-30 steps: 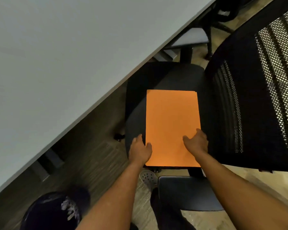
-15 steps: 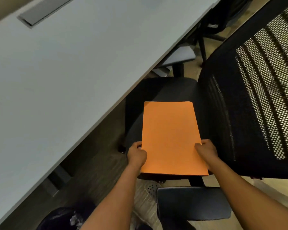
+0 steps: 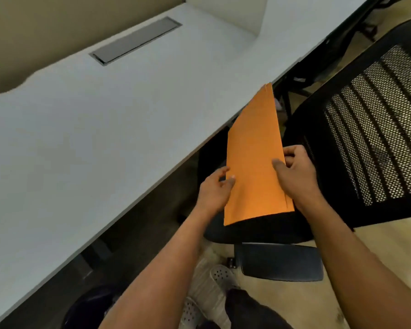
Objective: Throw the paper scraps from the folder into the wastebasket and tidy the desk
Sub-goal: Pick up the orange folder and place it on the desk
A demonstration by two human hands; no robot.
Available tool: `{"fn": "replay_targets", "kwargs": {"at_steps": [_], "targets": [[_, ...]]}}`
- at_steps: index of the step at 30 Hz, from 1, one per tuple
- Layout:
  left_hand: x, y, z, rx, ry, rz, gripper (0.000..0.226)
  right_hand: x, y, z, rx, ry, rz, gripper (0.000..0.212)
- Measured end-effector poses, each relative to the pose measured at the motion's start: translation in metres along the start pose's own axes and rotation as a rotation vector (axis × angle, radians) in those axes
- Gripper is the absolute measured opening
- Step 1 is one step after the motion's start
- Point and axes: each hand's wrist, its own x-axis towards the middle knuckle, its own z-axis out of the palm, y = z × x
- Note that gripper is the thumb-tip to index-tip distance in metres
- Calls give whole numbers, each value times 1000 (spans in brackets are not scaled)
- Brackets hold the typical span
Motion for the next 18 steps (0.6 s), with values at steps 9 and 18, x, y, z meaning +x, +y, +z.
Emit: {"fn": "replay_targets", "kwargs": {"at_steps": [9, 18], "targets": [[-96, 62, -105, -477, 86, 64, 33, -128, -124, 109, -253, -122, -446, 14], [-130, 30, -208, -943, 295, -36, 31, -161, -172, 176, -107, -589, -423, 38]]}}
